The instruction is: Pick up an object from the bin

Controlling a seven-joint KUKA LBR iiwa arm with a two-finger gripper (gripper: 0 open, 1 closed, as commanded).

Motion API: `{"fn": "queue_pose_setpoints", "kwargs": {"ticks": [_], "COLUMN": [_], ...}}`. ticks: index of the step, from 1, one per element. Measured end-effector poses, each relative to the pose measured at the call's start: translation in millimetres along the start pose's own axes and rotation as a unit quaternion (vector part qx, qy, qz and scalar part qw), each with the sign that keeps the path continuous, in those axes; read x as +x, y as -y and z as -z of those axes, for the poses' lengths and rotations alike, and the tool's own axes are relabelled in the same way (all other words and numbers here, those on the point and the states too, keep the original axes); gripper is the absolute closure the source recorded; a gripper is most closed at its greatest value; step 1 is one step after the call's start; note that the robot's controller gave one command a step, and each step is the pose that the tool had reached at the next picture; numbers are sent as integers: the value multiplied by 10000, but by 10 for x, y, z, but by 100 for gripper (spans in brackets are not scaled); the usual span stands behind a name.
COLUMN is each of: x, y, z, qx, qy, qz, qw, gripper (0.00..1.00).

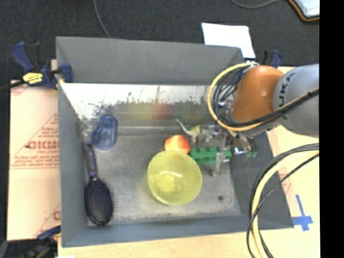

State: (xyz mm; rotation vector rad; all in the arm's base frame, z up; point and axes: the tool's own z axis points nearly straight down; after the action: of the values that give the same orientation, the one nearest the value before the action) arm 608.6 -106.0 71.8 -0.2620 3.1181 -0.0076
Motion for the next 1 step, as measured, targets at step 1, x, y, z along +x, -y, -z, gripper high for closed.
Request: {"fn": "queue_pose_setpoints", "kwargs": {"ticks": [1], "x": [12], "y": [15], "z": [6], "qx": [-5], "qy": [-3], "qz": [-19], "qw": [10000], "gripper": [0]}}
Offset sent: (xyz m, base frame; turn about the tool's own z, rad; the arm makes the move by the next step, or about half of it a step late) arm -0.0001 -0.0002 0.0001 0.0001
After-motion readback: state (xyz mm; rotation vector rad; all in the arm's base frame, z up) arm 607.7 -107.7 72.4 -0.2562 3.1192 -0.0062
